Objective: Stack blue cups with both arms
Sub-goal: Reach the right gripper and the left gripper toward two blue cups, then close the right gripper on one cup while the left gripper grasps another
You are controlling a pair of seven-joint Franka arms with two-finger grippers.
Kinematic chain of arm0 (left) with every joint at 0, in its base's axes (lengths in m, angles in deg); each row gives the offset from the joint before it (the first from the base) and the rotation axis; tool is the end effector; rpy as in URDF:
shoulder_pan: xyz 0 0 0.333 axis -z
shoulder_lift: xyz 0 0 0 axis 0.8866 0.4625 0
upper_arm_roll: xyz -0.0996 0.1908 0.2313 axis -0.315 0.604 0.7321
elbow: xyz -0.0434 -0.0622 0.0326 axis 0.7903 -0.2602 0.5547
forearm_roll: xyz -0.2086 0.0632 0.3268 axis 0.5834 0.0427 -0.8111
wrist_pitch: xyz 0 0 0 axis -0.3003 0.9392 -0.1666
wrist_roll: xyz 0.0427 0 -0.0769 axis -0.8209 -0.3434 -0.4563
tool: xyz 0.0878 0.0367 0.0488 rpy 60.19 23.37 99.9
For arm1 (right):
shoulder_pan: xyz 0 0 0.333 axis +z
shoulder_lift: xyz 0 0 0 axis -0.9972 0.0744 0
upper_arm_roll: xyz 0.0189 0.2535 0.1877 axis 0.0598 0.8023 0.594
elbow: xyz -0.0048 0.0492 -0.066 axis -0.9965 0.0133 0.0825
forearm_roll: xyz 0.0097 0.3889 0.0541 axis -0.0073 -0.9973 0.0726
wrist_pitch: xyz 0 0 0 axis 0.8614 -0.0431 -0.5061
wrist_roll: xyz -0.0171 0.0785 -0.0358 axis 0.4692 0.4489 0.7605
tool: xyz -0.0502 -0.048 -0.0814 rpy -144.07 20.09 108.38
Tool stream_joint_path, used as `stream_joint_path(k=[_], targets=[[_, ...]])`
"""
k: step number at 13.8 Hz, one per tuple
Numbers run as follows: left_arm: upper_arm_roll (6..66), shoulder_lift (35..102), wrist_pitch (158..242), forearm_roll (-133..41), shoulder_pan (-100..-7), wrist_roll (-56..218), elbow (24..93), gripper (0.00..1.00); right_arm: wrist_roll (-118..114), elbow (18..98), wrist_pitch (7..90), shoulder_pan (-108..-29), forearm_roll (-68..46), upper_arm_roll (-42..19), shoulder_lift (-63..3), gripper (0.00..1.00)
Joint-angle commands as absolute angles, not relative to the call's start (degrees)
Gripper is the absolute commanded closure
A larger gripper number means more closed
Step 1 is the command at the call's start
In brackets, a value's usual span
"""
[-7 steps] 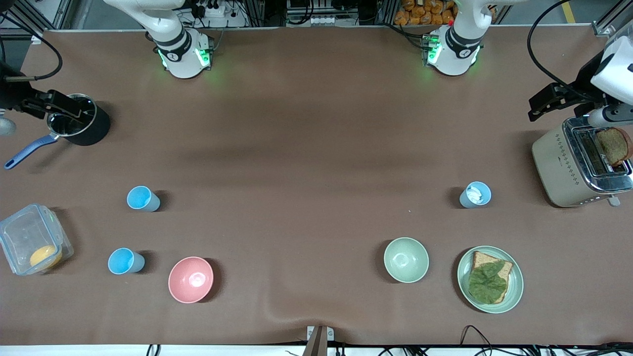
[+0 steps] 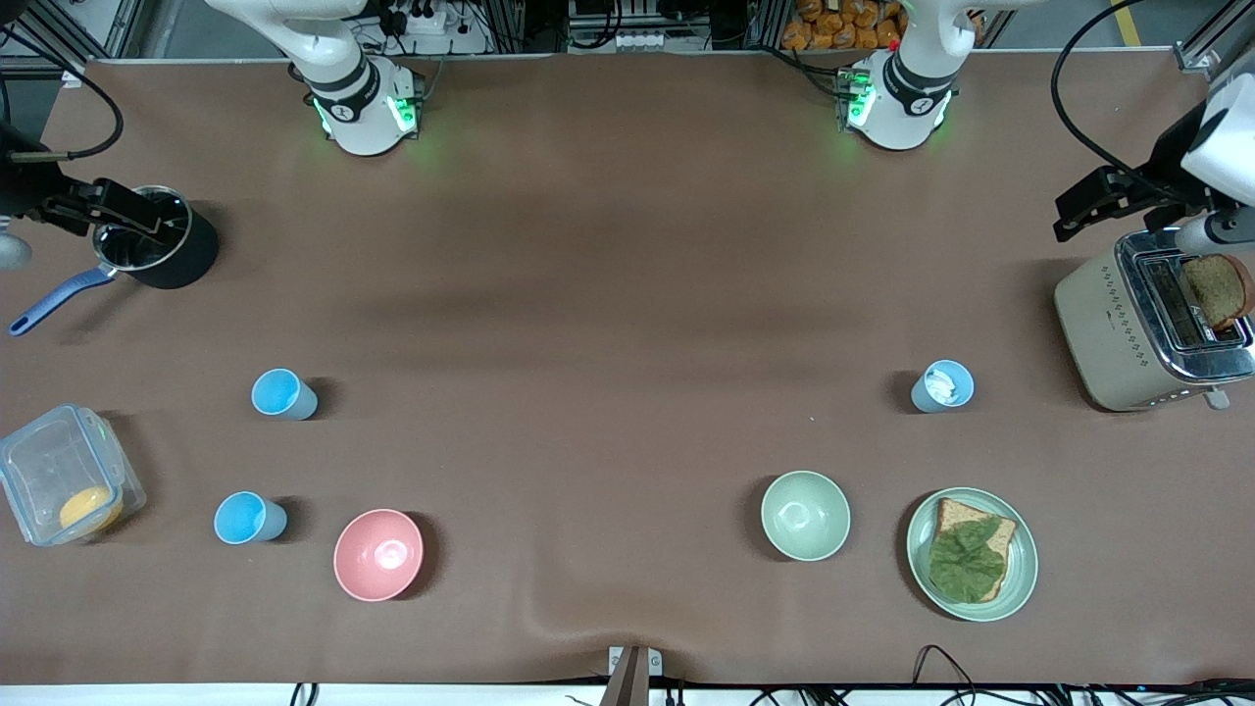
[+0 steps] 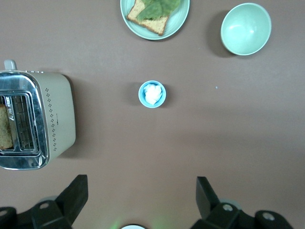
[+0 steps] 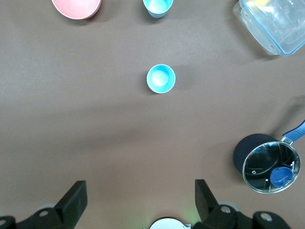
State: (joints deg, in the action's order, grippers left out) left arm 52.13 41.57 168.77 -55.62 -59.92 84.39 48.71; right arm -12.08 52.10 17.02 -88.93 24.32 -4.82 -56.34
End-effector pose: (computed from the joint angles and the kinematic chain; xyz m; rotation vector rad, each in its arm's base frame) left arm 0.5377 -0.0454 0.6317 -3.1191 -0.1410 0.0714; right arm 0.5265 -0.0165 0.6184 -3.1095 0.1973 0.1749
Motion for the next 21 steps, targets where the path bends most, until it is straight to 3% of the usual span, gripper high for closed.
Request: stream_joint_path(k=[1, 4, 8, 13, 17, 18, 21], targets=[[52.2, 44.2, 174.2, -55.4, -61.0, 82.8, 51.9, 0.00, -11.4, 53.6, 18.3, -90.4, 24.3, -3.9, -54.5, 0.00], [52.2, 44.3, 186.6, -55.4, -61.1, 82.8, 61.9, 0.00, -2.8, 54.2, 23.7, -94.2, 24.3, -3.9, -48.5, 0.00], [52.2, 50.1, 204.9, -55.5, -62.4, 82.8, 72.7, 0.00, 1.0, 55.1, 31.9, -96.7, 24.2, -3.9, -38.8, 0.00], [52.2, 63.3, 213.7, -55.5, -64.6, 80.9, 72.7, 0.03, 2.7, 62.9, 47.2, -97.7, 24.5, -4.0, -33.8, 0.00], [52.2, 67.2, 216.6, -55.5, -65.9, 80.6, 72.7, 0.12, 2.7, 63.0, 49.9, -98.0, 24.6, -4.0, -27.9, 0.00], [52.2, 67.5, 216.7, -55.5, -65.9, 80.6, 72.7, 0.18, 2.7, 63.0, 50.2, -98.3, 24.6, -4.0, -26.9, 0.00], [51.8, 67.8, 216.6, -55.4, -65.7, 80.6, 72.8, 0.68, 2.6, 63.0, 50.9, -98.4, 24.6, -4.0, -24.3, 0.00]])
